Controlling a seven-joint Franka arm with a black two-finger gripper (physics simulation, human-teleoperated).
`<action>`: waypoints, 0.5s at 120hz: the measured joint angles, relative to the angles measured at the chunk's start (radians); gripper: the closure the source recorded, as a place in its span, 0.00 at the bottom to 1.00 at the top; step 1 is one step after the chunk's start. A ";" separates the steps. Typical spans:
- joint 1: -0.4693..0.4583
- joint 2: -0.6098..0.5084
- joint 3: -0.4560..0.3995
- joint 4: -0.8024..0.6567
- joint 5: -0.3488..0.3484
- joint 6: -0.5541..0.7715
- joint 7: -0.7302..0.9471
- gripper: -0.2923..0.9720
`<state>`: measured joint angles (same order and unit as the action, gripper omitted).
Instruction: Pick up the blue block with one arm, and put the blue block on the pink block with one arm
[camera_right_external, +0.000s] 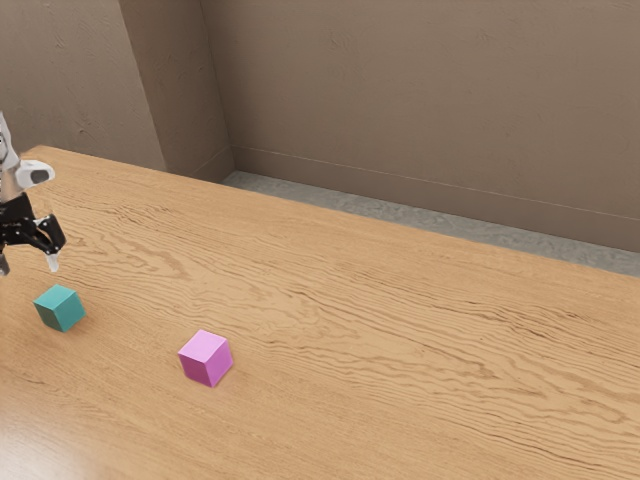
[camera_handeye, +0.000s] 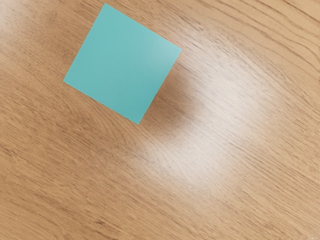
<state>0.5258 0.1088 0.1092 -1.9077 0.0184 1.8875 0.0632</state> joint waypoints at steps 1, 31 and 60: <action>-0.001 -0.001 0.000 -0.013 -0.002 0.011 0.007 0.23; -0.009 -0.046 -0.002 -0.228 -0.039 0.294 0.179 0.23; 0.008 -0.059 -0.002 -0.275 -0.063 0.399 0.315 0.23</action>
<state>0.5334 0.0497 0.1071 -2.1822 -0.0449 2.2868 0.3779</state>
